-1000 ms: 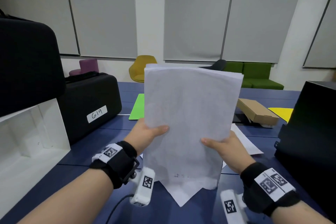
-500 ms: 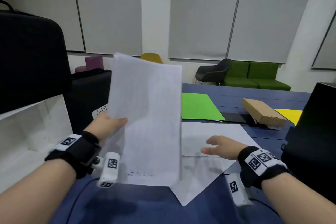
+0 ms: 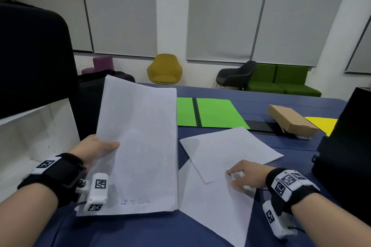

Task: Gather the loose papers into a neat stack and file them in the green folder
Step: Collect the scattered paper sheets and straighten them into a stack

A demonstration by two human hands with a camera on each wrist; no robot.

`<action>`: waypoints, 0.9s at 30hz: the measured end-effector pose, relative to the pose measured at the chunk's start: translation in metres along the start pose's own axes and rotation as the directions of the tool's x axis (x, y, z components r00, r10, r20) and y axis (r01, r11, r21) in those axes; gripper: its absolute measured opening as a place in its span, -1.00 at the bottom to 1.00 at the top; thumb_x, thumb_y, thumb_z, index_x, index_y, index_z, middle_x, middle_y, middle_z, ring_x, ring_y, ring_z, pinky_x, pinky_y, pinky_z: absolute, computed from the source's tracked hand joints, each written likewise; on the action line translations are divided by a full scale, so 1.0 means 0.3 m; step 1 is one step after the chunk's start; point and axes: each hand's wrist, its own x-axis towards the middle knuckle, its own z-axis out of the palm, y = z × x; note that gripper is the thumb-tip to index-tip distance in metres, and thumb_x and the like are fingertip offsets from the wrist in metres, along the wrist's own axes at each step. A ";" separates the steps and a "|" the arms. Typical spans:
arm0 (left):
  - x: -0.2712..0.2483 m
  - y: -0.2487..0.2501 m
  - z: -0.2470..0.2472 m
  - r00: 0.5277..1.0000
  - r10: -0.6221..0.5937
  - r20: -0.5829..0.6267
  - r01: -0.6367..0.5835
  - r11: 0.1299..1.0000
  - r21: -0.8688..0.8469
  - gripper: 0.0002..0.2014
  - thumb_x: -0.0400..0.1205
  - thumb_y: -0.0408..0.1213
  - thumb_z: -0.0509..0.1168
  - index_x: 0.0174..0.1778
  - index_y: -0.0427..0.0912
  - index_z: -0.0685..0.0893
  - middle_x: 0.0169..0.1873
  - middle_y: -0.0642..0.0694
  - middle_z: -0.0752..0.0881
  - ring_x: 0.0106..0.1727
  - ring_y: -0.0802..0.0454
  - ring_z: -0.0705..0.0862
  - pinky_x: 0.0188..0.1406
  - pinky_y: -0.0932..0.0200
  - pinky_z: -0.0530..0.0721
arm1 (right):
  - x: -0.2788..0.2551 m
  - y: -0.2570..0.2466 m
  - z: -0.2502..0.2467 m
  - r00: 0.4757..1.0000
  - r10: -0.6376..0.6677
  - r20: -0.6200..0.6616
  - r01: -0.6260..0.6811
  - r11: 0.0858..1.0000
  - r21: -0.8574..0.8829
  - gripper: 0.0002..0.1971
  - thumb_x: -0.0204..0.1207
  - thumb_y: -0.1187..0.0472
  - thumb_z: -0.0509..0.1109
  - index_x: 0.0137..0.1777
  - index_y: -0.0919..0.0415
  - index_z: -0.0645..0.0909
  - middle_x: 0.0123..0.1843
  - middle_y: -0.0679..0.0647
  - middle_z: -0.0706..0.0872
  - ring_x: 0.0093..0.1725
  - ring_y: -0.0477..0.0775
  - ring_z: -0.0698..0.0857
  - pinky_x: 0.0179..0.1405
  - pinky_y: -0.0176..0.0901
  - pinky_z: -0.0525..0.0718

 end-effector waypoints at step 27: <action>0.076 -0.173 0.230 0.944 -0.326 0.047 0.277 0.863 0.423 -0.31 0.21 -0.18 0.63 0.19 -0.49 0.66 0.14 -0.41 0.74 0.22 -0.28 0.73 0.27 -0.16 0.67 | -0.004 0.123 -0.101 0.890 0.454 -0.047 -0.448 0.850 -0.278 -0.52 0.21 -0.29 0.57 -0.09 0.07 0.68 0.00 0.02 0.77 0.08 0.04 0.75 0.21 -0.10 0.69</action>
